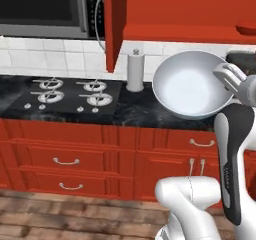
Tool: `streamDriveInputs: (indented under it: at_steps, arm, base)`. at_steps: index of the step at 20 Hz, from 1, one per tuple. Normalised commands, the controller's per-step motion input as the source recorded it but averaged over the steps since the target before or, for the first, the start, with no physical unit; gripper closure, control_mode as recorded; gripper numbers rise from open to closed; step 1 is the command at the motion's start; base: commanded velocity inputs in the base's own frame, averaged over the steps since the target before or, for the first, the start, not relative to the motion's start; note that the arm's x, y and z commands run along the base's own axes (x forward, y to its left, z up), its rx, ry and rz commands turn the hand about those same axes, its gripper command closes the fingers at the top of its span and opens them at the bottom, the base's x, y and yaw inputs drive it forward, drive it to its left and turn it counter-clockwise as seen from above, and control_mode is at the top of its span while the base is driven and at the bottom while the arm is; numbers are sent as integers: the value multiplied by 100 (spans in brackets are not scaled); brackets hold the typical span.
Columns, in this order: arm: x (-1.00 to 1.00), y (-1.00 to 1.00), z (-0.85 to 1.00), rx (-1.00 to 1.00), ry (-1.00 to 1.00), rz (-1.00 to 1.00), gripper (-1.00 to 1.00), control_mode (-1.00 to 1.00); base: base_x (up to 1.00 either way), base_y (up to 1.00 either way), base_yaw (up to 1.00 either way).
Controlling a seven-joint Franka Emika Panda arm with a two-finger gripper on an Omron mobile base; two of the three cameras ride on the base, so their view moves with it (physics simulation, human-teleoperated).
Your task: Take the smaller bowl and place it next to the appetizer plate on the dining counter , and place the larger bowl next to the plate with cooked food.
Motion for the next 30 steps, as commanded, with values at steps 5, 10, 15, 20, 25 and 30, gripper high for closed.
streamDriveInputs:
  at_steps: [5,10,15,20,25,30]
  arm:
    - [0,0,0,0,0,0,100,100]
    - [0,0,0,0,0,0,100,100]
    - [0,0,0,0,0,0,100,100]
    - [0,0,0,0,0,0,100,100]
    - [0,0,0,0,0,0,100,100]
    - [0,0,0,0,0,0,100,100]
  base:
    - [2,45,50]
    - [12,61,49]
    - [19,72,44]
    - [9,56,39]
    - [3,50,36]
    - [14,65,31]
